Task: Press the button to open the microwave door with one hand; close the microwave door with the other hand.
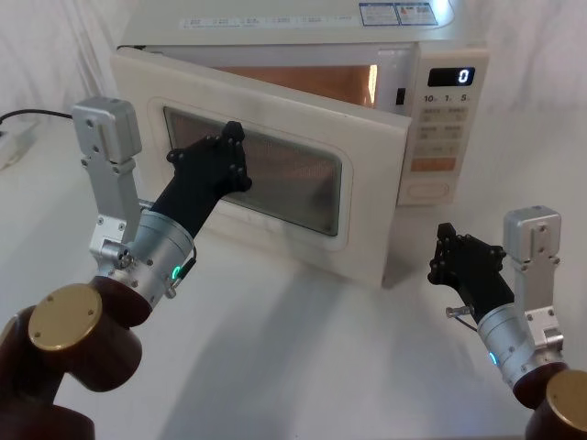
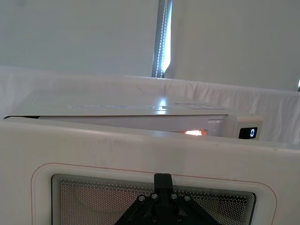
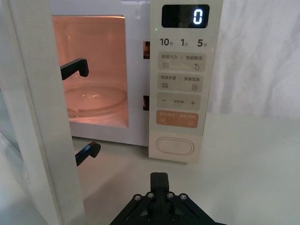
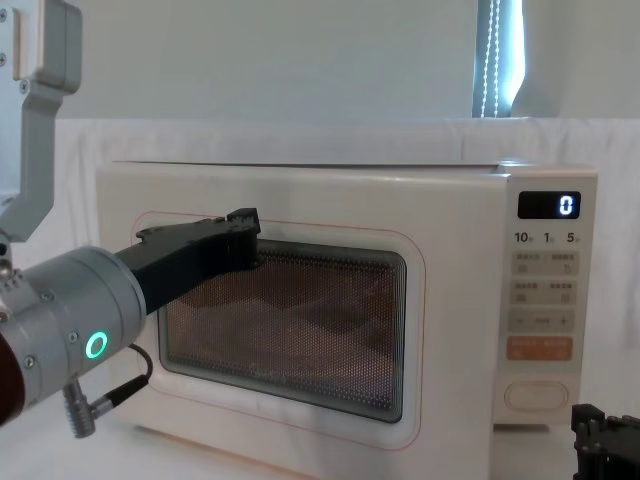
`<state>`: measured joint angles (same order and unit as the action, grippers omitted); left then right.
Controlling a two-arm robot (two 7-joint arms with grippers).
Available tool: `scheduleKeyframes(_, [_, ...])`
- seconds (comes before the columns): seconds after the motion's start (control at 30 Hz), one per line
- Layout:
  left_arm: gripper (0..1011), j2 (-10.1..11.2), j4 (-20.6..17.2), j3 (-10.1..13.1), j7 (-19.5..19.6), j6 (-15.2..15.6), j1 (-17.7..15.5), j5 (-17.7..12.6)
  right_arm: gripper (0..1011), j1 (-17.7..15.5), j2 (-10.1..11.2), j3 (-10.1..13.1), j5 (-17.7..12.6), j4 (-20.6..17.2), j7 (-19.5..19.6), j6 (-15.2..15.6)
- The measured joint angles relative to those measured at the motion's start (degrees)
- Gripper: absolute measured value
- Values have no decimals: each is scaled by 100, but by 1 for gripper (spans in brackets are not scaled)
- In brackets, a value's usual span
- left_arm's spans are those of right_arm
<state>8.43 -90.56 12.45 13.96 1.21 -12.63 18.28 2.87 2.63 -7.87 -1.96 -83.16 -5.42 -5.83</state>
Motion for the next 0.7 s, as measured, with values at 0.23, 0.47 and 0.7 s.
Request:
scheduleKeyframes(0.23, [0,4,-9,-4,-1,2,9,-9,0,0,0,0,0,0,0,0])
scheduleKeyframes(0.47, [0,6,-11,-2,-3,2,6,-10,0,0,0,0,0,0,0,0])
scheduleKeyframes(0.7, [0,-30,207,125,33,-199,-165,9,0,0,0,0,0,0,0,0])
